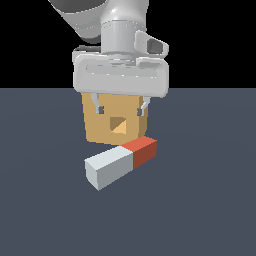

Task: Insert the peg into the horizontal hole in a box.

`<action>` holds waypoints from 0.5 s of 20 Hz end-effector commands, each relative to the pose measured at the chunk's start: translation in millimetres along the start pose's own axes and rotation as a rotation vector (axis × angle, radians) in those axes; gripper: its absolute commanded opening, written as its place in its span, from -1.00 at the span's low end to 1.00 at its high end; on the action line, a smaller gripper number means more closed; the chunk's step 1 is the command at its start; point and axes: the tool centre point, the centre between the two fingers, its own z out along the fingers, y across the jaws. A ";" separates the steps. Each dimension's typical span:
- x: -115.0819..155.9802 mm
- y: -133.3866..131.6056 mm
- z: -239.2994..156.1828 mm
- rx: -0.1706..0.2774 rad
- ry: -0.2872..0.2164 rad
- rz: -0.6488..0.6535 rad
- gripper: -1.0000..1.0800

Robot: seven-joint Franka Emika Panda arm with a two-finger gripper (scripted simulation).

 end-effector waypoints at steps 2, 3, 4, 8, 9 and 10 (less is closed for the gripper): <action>0.0 0.0 0.1 0.000 0.000 0.001 0.92; -0.2 0.0 0.3 0.000 0.000 0.003 0.92; -0.4 0.0 0.6 -0.001 0.000 0.007 0.92; -2.5 -0.1 3.2 -0.003 0.001 0.040 0.92; -3.2 -0.1 4.2 -0.004 0.002 0.052 0.92; -4.1 -0.2 5.4 -0.005 0.002 0.066 0.92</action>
